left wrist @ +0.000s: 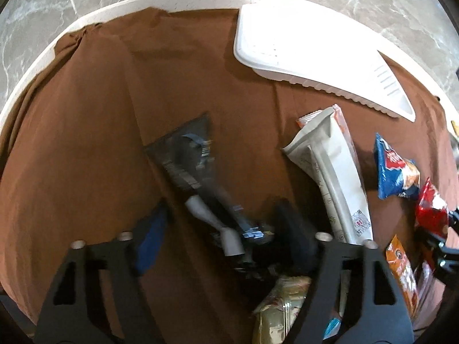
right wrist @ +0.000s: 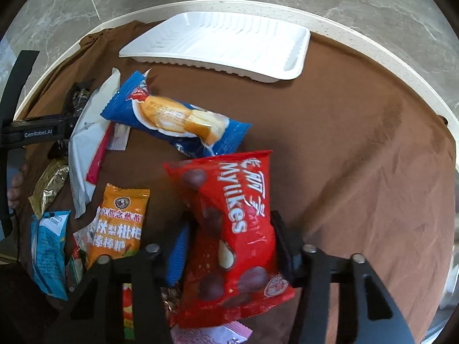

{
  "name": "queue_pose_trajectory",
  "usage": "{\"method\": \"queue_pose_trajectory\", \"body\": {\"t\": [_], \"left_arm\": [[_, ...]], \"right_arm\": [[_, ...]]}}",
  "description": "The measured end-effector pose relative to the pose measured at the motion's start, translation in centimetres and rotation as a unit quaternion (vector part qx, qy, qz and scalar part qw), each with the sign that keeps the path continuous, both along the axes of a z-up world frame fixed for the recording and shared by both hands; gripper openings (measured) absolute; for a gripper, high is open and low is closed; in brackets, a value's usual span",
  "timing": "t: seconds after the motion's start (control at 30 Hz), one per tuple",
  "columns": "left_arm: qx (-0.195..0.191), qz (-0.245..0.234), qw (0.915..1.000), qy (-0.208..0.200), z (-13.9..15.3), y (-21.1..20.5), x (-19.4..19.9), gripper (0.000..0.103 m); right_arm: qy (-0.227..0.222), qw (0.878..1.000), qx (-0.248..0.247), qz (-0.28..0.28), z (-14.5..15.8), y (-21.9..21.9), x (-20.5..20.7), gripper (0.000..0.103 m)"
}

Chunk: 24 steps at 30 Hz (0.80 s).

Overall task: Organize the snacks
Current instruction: 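Carry the black bar and red bag to the white tray and release both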

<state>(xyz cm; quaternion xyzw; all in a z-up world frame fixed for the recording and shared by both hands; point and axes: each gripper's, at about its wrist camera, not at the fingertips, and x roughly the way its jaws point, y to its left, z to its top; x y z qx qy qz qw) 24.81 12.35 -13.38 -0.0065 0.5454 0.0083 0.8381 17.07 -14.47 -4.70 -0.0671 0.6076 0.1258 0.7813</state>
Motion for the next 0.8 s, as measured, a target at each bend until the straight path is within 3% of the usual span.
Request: {"method": "queue_pose_trajectory", "body": {"t": [0.13,0.23,0.47,0.8], "left_arm": [[0.006,0.007,0.9999,-0.006,0.1,0.2,0.2,0.037],[-0.011,0.01,0.9999,-0.004,0.3,0.9,0.2,0.031],[-0.06,0.013,0.9981,-0.002,1.1,3.9,0.1,0.03],[-0.063,-0.021,0.9977,-0.015,4.0,4.0,-2.6,0.03]], "right_arm": [[-0.01,1.0,0.0,-0.004,0.7,-0.2,-0.3,0.038],[-0.015,1.0,0.002,-0.004,1.3,-0.3,-0.3,0.034],[-0.012,0.998,0.054,-0.028,2.8,-1.4,0.1,0.033],[0.004,0.983,0.16,-0.09,4.5,-2.9,1.7,0.033]]}}
